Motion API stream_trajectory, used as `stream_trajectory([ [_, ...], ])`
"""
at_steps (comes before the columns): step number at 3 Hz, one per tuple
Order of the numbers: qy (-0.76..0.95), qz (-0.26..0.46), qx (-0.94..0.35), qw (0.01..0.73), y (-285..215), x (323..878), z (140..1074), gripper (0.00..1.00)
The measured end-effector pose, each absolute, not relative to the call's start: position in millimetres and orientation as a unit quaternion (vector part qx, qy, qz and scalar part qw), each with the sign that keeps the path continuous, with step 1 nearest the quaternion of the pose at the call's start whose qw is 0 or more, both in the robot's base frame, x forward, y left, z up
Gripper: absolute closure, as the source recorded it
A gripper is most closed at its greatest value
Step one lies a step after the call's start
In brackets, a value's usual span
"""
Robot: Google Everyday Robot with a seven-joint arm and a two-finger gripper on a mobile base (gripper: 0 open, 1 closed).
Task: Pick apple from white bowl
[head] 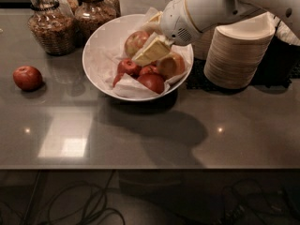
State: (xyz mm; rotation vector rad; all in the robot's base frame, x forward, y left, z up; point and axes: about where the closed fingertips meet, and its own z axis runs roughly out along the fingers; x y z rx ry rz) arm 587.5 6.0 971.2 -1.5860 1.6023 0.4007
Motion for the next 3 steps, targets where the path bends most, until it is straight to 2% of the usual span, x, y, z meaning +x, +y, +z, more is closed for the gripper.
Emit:
stream_trajectory([
  [1,0.616,0.161,-0.639,0.431,-30,572,962,1.00],
  [3,0.602,0.161,-0.655,0.427,-11,576,976,1.00],
])
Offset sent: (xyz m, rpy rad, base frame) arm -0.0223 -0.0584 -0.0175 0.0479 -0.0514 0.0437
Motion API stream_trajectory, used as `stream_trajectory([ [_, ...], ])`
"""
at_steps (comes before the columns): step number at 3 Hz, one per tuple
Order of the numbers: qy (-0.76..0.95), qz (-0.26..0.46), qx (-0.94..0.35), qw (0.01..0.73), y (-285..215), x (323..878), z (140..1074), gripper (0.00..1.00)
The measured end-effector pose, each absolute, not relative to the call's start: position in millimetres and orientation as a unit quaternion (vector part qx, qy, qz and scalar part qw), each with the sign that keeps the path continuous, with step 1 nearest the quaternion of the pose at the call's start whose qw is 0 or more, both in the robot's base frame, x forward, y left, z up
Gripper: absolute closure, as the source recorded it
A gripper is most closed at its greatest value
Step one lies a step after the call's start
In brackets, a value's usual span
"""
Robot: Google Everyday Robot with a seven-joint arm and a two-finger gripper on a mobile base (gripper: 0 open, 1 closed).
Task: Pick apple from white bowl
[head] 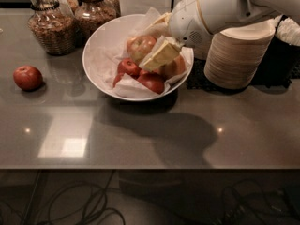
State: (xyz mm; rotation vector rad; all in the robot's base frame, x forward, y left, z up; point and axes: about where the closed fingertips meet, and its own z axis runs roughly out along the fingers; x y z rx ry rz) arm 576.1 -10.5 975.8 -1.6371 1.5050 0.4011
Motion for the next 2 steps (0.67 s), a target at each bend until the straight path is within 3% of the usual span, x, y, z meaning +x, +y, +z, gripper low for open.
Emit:
stream_trajectory([
  [2,0.580,0.164,-0.675,0.426,20.1,588.7,993.8,1.00],
])
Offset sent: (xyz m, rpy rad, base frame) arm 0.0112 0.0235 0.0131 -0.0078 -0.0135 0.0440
